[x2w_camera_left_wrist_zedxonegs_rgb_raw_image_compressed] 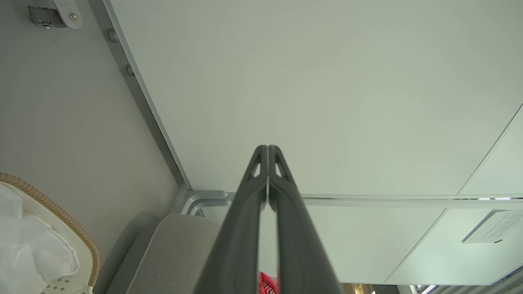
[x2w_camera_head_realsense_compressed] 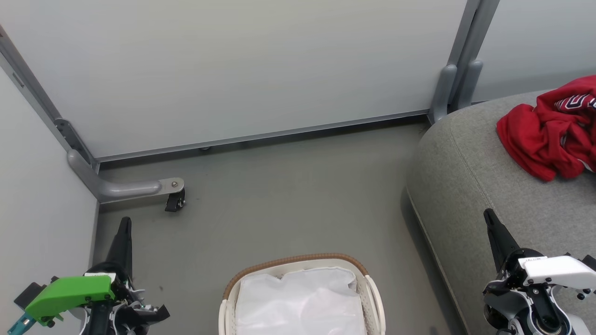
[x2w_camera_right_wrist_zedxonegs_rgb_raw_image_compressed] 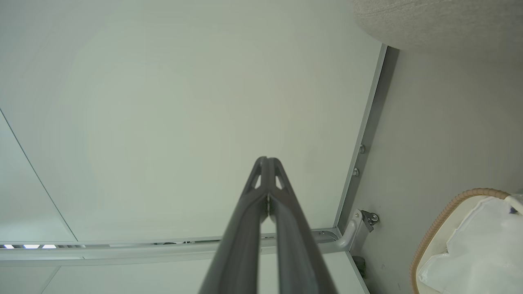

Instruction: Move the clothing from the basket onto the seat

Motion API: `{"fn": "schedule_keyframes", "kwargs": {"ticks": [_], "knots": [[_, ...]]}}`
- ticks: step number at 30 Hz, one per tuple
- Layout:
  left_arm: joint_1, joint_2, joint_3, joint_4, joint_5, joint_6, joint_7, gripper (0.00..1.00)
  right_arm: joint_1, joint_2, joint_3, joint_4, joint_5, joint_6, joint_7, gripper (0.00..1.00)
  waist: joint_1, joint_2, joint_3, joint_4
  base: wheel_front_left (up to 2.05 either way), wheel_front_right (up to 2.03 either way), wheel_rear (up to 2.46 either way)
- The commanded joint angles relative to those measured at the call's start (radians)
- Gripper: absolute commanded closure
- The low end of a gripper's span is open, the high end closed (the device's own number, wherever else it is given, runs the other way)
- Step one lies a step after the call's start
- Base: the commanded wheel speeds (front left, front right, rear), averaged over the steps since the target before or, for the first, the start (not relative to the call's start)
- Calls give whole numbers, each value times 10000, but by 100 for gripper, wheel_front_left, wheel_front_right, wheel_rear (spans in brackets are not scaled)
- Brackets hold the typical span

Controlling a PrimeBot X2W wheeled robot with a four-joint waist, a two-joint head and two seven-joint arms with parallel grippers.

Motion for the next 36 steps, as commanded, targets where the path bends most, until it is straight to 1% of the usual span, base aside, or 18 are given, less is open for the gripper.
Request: {"fn": "schedule_keyframes", "kwargs": {"ticks": [1,36], "knots": [[-102,47,19,-18,-34,-70,41,100,-84,-59,-21,-41,34,-3,14,100,0,0,0,0,0,0,0],[-102,47,17,-20,-35,-71,38,100,-84,-59,-19,-39,35,-2,13,100,0,0,0,0,0,0,0]]}}
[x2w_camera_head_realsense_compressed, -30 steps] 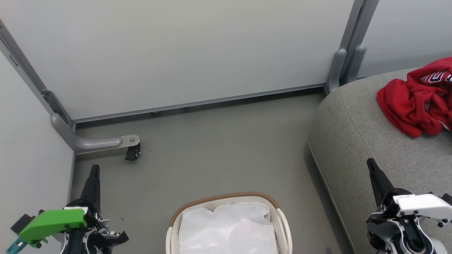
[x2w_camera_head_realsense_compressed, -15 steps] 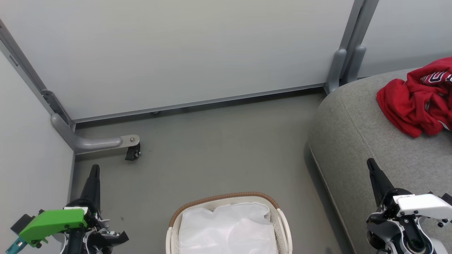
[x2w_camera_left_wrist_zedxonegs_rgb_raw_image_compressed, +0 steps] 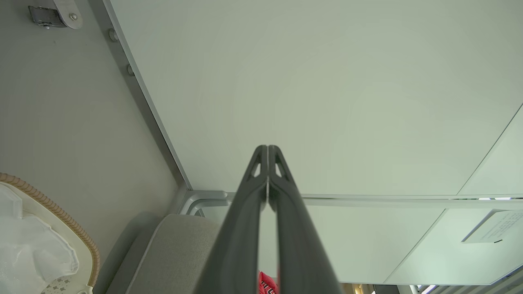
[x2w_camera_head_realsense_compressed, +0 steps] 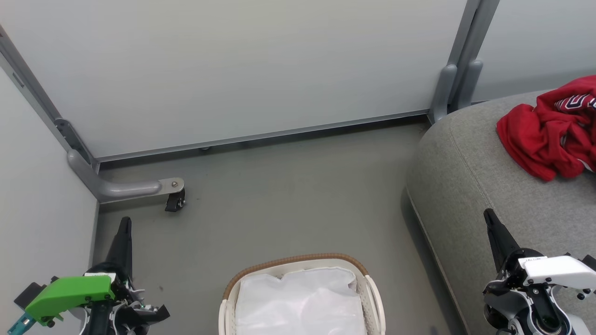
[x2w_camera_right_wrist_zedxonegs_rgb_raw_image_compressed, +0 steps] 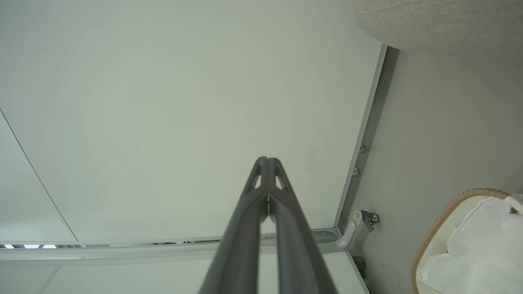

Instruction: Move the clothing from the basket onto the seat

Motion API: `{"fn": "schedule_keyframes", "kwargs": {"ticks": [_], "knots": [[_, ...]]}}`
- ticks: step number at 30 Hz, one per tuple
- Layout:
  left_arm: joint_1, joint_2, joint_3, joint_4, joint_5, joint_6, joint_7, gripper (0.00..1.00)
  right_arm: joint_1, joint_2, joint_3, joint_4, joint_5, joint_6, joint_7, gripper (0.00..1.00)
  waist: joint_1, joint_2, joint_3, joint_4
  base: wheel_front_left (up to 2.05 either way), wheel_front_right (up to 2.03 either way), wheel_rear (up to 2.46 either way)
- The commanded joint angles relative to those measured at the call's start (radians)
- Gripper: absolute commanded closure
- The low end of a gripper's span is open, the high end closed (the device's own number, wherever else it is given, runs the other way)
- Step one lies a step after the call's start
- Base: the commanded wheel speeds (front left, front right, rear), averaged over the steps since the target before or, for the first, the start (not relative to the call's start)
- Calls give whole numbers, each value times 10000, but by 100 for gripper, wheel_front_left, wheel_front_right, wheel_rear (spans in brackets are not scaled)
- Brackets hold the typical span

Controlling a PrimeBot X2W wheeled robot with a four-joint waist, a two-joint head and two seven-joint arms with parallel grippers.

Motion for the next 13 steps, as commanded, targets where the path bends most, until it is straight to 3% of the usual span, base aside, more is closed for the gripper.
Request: {"fn": "schedule_keyframes", "kwargs": {"ticks": [1,13], "knots": [[-102,47,17,-20,-31,-71,41,100,-83,-59,-19,-37,35,0,13,100,0,0,0,0,0,0,0],[-102,47,19,-19,-32,-71,39,100,-83,-60,-19,-37,35,0,13,100,0,0,0,0,0,0,0]]}}
